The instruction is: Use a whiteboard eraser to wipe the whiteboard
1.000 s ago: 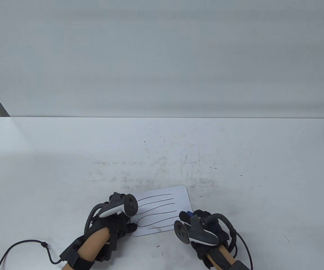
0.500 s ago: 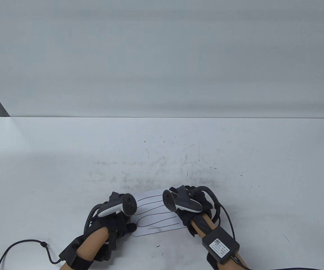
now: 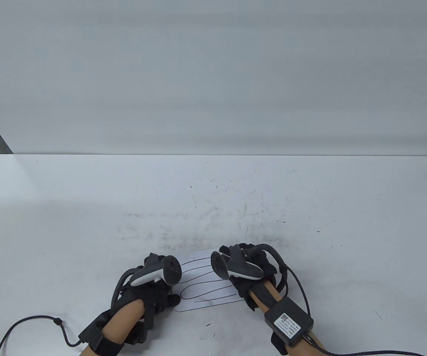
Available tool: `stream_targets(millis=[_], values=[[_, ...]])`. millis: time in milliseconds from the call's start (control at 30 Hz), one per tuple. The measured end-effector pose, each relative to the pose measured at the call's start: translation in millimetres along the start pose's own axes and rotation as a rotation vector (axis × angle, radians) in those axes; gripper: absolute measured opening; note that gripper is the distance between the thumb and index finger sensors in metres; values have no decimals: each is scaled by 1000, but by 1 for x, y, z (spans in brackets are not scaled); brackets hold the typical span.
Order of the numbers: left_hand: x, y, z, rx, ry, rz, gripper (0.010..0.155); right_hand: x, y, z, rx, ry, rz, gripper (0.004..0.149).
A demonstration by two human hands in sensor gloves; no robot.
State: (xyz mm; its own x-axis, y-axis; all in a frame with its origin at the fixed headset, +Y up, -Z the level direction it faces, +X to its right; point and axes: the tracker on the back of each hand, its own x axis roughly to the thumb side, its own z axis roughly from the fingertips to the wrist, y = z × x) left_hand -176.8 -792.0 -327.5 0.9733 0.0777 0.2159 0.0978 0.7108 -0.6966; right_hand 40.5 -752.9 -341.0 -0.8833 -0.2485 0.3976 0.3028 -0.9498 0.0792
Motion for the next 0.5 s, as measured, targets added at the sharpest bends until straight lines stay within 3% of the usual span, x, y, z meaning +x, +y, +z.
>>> stream_targets(millis=[300,500], values=[[0,0,0,8,0,5,93,12,14,74,-4,-40,25,65],[0,0,-1,0,-7,16,93,12,12,75,17,-48,28,65]])
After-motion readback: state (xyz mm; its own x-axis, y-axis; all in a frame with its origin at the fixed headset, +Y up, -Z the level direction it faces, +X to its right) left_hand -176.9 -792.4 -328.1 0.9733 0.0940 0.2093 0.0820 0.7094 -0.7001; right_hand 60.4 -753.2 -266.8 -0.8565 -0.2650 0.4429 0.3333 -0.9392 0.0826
